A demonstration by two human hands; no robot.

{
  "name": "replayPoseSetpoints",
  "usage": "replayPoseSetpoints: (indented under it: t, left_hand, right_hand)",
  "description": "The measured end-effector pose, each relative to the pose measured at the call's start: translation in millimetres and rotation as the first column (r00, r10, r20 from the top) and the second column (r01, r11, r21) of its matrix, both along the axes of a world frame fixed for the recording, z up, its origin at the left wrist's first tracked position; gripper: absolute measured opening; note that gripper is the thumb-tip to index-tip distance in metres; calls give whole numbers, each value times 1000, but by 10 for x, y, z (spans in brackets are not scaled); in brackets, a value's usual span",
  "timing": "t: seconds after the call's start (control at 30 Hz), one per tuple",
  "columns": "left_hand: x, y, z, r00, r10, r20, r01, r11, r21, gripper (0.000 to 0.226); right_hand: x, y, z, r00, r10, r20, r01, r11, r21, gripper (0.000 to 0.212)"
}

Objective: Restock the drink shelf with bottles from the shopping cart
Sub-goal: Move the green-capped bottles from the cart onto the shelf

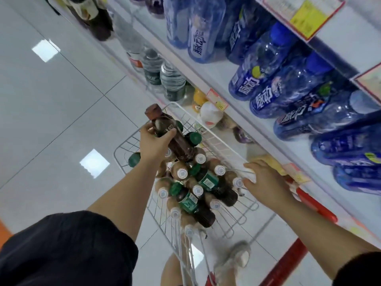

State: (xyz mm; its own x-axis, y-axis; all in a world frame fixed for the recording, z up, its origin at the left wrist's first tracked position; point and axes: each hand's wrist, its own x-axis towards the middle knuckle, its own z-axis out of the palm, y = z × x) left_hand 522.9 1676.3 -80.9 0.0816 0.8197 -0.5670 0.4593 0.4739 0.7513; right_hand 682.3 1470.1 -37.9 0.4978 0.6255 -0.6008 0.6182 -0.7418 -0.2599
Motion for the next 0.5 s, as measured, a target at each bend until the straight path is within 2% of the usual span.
replayPoseSetpoints:
  t: [0.07, 0.2, 0.27, 0.37, 0.43, 0.5]
  left_hand:
    - [-12, -141, 156, 997, -78, -9, 79, 993, 90, 60]
    - [-31, -394, 549, 980, -183, 76, 163, 963, 215, 55]
    - [-19, -481, 729, 968, -203, 149, 174, 967, 186, 51]
    - [57, -660, 904, 940, -216, 263, 198, 976, 91, 52]
    - [119, -808, 952, 919, -224, 323, 226, 974, 32, 49]
    - [139, -892, 919, 877, -257, 407, 288, 957, -17, 45]
  right_hand:
    - [0, 5, 37, 998, -22, -54, 24, 999, 34, 46]
    - [-98, 88, 214, 991, -18, -131, 52, 963, 264, 47]
    - [-209, 183, 348, 970, -16, -243, 105, 927, 359, 55]
    - [-366, 290, 501, 903, -53, -426, 232, 894, 382, 75]
    - [-413, 298, 553, 880, -103, -463, 297, 880, 370, 75]
    - [-393, 246, 560, 885, -167, -434, 344, 863, 369, 66]
